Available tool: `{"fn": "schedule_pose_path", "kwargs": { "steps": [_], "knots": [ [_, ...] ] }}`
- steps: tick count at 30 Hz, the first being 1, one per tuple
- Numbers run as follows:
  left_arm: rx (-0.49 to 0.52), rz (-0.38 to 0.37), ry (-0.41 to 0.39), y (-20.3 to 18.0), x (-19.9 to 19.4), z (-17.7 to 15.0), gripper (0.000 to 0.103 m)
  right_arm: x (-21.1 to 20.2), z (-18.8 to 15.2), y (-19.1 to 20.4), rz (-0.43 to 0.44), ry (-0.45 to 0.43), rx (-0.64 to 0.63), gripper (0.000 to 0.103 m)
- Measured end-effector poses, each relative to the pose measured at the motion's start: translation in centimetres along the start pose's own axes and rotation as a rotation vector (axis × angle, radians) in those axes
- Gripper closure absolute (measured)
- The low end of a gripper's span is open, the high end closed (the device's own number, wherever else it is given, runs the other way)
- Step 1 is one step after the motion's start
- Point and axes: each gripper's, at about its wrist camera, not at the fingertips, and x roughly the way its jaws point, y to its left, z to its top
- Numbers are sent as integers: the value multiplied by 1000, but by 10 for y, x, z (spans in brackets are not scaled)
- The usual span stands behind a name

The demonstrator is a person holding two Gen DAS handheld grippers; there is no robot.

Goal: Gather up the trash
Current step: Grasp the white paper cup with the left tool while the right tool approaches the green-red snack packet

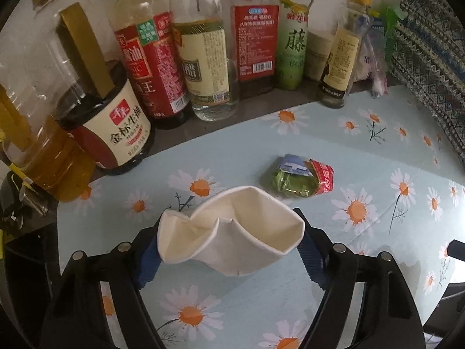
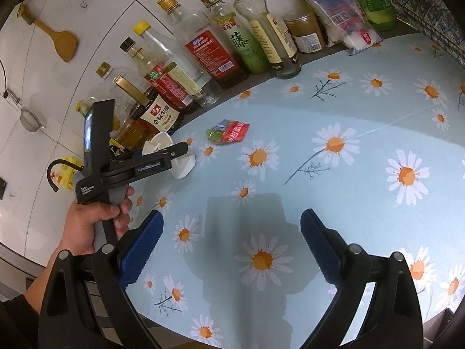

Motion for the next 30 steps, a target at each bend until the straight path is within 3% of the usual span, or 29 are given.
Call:
{"fn": "schedule_pose_path", "kwargs": {
  "steps": [9,18,30],
  "knots": [
    [-26,-28,-46,19,-39,-11,26,27,23,19,-22,21,-82,9],
    [-74,-45,-63,39,-71,-46,26,78,61,40,-41,71,-191,9],
    [-151,-27,-69,66,-91,-87,26,155,97,64,-121,166,-449,9]
  ]
}}
